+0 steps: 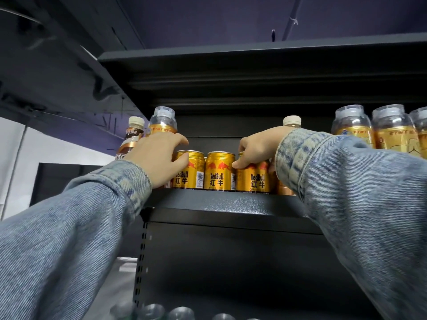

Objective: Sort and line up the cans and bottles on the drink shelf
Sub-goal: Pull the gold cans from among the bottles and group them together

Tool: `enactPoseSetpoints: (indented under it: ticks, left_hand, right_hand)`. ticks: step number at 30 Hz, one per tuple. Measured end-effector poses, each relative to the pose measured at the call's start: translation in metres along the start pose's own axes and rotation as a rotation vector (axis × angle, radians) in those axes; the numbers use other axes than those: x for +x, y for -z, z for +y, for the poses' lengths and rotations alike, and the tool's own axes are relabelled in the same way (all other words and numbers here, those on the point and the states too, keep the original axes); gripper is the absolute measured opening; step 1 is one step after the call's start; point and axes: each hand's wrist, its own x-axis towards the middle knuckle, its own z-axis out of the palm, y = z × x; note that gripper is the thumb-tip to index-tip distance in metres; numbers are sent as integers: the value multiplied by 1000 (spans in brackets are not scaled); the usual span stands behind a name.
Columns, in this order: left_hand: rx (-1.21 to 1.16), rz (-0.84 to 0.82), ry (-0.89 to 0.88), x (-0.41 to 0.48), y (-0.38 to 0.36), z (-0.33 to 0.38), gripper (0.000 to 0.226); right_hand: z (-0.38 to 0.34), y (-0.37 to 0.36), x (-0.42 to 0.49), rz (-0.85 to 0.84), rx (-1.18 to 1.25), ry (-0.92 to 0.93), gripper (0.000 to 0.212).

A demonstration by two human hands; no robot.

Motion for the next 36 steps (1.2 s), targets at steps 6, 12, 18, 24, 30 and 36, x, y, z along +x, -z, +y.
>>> enactPoseSetpoints:
  ticks: [6,12,18,24,30,36]
  left_hand:
    - [-35,26,6,-2,-3,-10,38]
    - [-153,174,177,6,-7,-24,34]
    - [-338,342,560,10,-6,-56,51]
    - [-372,78,688,-2,-30,-88,71]
    - [-353,15,610,-8,-45,-92,61]
    - [-337,19,570,-13,-54,-94,58]
  right_hand:
    - [4,-4,3,17,-9,-29,68]
    - [-1,-3,4,647,-62,38,43]
    - [-49,0,20,643,639,283,55]
    - [-97,-9,55,480,731,283,78]
    - [-122,-25,79,399,667,198,108]
    - [-132,-31,94,449,585,135,125]
